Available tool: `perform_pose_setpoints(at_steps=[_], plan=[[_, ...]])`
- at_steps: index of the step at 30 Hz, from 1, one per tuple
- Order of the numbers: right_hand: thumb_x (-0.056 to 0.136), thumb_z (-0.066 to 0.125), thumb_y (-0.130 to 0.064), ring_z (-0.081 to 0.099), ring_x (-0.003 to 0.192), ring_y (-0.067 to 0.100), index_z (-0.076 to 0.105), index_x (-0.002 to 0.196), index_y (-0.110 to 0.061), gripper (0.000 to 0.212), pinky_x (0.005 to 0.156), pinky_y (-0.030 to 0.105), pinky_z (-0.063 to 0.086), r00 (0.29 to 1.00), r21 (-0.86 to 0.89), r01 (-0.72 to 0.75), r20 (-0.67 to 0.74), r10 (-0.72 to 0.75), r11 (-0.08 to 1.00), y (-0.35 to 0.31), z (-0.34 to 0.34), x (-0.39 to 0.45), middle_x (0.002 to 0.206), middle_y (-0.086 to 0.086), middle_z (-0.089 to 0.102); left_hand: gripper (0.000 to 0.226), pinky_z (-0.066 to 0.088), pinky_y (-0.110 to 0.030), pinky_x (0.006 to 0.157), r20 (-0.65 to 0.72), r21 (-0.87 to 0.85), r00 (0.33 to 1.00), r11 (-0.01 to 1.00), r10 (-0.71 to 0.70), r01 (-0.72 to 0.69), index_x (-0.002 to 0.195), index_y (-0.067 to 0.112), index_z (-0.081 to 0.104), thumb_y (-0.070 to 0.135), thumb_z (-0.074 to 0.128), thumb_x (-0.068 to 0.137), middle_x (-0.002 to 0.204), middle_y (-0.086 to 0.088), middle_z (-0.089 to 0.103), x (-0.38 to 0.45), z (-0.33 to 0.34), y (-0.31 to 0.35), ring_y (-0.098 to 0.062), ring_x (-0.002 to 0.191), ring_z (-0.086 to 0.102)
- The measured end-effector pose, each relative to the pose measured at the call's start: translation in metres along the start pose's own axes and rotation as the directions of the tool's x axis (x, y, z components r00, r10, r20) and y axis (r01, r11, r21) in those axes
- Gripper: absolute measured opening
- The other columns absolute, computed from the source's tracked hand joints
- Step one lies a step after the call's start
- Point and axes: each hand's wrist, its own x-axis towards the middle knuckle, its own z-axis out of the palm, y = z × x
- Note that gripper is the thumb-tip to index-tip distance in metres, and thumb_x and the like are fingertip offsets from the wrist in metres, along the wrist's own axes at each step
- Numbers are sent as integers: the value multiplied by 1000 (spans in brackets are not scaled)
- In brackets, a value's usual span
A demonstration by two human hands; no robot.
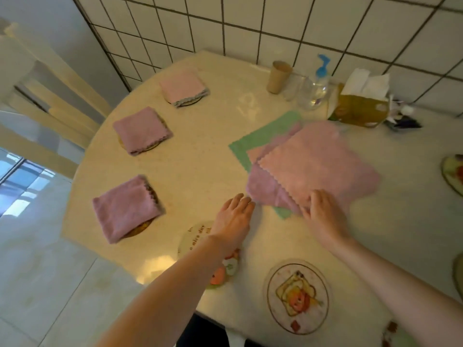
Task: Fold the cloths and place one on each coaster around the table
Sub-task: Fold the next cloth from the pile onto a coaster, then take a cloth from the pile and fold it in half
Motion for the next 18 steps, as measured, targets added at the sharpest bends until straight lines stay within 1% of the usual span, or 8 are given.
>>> perform_pose_setpoints(at_steps=[2,5,8,11,13,15,16,18], plan=[[66,79,-32,57,78,35,53,83,-8,39,60,41,48,998,-28,-3,65,4,1000,25,2,-5,82,14,58,53,46,-37,98,-19,-12,999,999,43,-43,127,11,58,17,57,75,128,-7,59,20,2,28,-29,123,53],[61,80,-44,57,78,32,55,82,-11,47,65,40,48,987,-69,93,141,-83,993,38,10,-11,83,10,58,58,40,-41,105,-8,-30,995,994,102,-102,136,12,49,13,60,79,141,-8,49,46,4,51,-30,132,43],[52,87,-30,56,73,28,56,76,-13,43,63,36,49,980,-82,162,128,-151,983,49,16,-17,78,7,58,52,38,-43,108,-16,-4,986,986,166,-166,138,13,47,17,50,86,146,-8,44,76,4,69,-34,135,39],[48,87,-16,56,69,26,57,70,-15,37,59,36,50,979,-103,189,96,-179,977,61,23,-18,72,5,57,56,19,-42,117,117,21,973,979,200,-204,148,14,30,30,44,96,157,-5,24,101,7,77,-31,145,16],[55,81,-13,57,69,27,56,70,-15,29,57,35,49,980,-70,188,80,-182,980,64,24,-17,70,4,58,56,18,-42,116,115,59,969,972,219,-227,147,17,32,39,39,96,156,-5,25,109,9,78,-33,145,17],[67,72,-15,59,64,29,54,73,-13,19,52,34,45,993,35,110,49,-112,993,67,12,-12,67,6,60,54,20,-43,115,111,43,964,968,240,-246,144,20,37,39,42,94,155,-5,29,114,10,76,-33,143,21],[72,69,-16,60,61,31,54,77,-12,16,49,33,43,997,90,76,8,-77,993,68,5,-9,65,7,62,53,19,-42,114,131,22,963,970,236,-240,144,21,38,38,45,94,154,-3,29,114,10,74,-31,143,21],[80,65,-13,61,59,34,54,85,-10,12,47,34,39,995,226,44,-98,-22,973,73,-11,1,66,12,64,51,23,-40,112,97,-2,968,973,232,-233,141,25,42,42,43,93,151,0,36,119,11,71,-28,140,28]])
